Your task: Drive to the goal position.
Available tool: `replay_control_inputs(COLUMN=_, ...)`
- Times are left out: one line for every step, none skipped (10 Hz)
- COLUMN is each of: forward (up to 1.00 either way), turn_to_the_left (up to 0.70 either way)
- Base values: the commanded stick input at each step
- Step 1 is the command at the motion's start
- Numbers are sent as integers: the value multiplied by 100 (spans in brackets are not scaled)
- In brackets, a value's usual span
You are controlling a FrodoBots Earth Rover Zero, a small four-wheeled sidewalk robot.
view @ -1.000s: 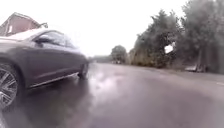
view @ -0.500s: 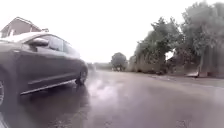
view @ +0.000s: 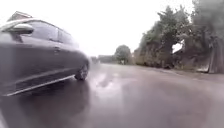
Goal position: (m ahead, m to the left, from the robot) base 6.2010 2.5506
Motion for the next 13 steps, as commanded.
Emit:
replay_control_inputs(forward=100, turn_to_the_left=0)
replay_control_inputs(forward=100, turn_to_the_left=0)
replay_control_inputs(forward=100, turn_to_the_left=0)
replay_control_inputs(forward=100, turn_to_the_left=0)
replay_control_inputs(forward=100, turn_to_the_left=0)
replay_control_inputs(forward=100, turn_to_the_left=0)
replay_control_inputs(forward=100, turn_to_the_left=0)
replay_control_inputs(forward=100, turn_to_the_left=0)
replay_control_inputs(forward=100, turn_to_the_left=0)
replay_control_inputs(forward=100, turn_to_the_left=0)
replay_control_inputs(forward=100, turn_to_the_left=0)
replay_control_inputs(forward=100, turn_to_the_left=0)
replay_control_inputs(forward=100, turn_to_the_left=0)
